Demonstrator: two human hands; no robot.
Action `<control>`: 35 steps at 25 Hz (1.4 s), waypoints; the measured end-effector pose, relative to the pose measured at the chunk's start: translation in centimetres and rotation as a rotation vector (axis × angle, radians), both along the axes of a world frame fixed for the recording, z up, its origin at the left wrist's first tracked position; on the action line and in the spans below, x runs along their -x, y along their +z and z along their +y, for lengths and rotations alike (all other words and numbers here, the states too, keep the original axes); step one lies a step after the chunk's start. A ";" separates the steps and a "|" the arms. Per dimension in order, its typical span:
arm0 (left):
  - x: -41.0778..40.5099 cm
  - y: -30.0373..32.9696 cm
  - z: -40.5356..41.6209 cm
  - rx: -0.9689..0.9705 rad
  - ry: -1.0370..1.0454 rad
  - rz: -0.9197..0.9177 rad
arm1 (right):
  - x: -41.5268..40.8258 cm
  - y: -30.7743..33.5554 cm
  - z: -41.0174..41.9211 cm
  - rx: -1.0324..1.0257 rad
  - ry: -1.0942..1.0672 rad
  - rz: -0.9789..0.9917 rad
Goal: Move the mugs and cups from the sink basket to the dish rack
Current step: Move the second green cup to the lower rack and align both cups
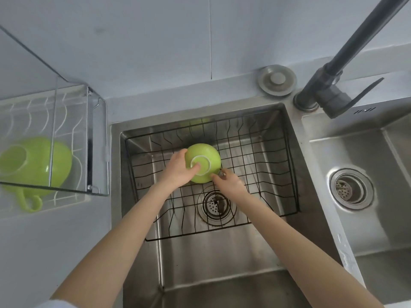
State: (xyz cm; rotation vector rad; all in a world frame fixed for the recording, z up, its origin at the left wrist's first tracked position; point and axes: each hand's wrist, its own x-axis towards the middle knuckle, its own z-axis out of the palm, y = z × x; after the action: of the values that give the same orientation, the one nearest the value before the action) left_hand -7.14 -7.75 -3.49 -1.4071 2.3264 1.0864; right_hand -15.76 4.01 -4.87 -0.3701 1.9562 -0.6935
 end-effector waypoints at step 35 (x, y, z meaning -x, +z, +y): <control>-16.5 10.9 9.6 0.057 0.022 0.511 | -10.9 14.9 6.6 0.330 -0.026 0.212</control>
State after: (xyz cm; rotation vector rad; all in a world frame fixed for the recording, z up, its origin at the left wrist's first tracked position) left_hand 9.34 1.84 7.38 -1.2914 2.7009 1.5480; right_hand -4.91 10.56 10.00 -0.6419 2.0475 -1.0339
